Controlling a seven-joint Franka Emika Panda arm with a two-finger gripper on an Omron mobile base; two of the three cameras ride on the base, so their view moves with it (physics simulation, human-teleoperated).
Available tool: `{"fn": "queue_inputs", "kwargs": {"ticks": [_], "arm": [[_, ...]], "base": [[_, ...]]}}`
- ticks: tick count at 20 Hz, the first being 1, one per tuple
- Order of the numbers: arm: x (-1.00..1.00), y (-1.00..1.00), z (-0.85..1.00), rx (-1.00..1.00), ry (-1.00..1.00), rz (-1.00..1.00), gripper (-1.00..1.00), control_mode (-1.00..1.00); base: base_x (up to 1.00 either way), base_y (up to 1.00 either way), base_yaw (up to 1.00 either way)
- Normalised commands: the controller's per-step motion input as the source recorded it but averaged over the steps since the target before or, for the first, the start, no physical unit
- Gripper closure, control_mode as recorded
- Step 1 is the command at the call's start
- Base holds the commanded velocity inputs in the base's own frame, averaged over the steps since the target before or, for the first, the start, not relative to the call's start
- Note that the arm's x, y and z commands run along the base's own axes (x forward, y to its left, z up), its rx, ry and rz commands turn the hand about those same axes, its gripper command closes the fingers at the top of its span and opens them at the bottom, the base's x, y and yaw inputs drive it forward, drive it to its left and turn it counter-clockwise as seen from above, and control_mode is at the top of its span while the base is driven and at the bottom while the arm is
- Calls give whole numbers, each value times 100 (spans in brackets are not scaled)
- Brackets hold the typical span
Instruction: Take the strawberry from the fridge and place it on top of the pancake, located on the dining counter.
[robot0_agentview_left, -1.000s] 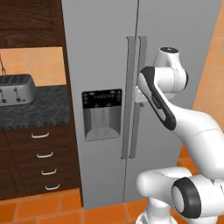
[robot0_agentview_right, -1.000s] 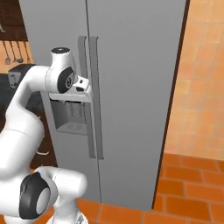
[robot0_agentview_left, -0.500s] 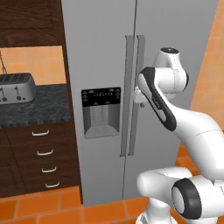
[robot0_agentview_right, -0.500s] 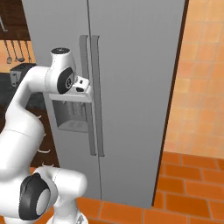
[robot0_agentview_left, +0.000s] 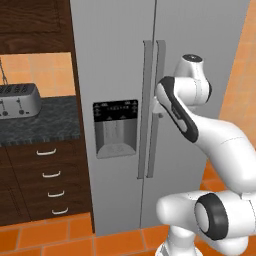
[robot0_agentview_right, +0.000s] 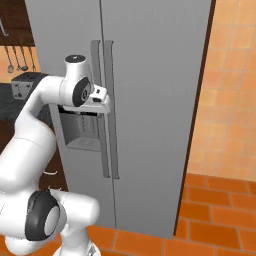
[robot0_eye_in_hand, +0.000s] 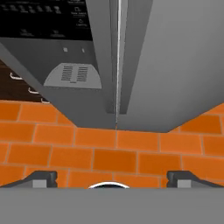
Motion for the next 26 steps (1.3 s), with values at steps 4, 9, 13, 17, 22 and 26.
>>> {"fn": "queue_inputs", "kwargs": {"ticks": [4, 9, 13, 17, 22, 26], "arm": [[58, -1, 0, 0, -12, -1, -100, -100], [18, -1, -8, -1, 3, -2, -100, -100], [5, -1, -3, 0, -14, 0, -100, -100], [14, -7, 0, 0, -3, 0, -100, -100], [13, -7, 0, 0, -8, 0, -100, -100], [36, -2, -5, 0, -7, -6, -100, -100]], "base": [[0, 0, 0], [0, 0, 0], [0, 0, 0], [0, 0, 0], [0, 0, 0], [0, 0, 0]]}}
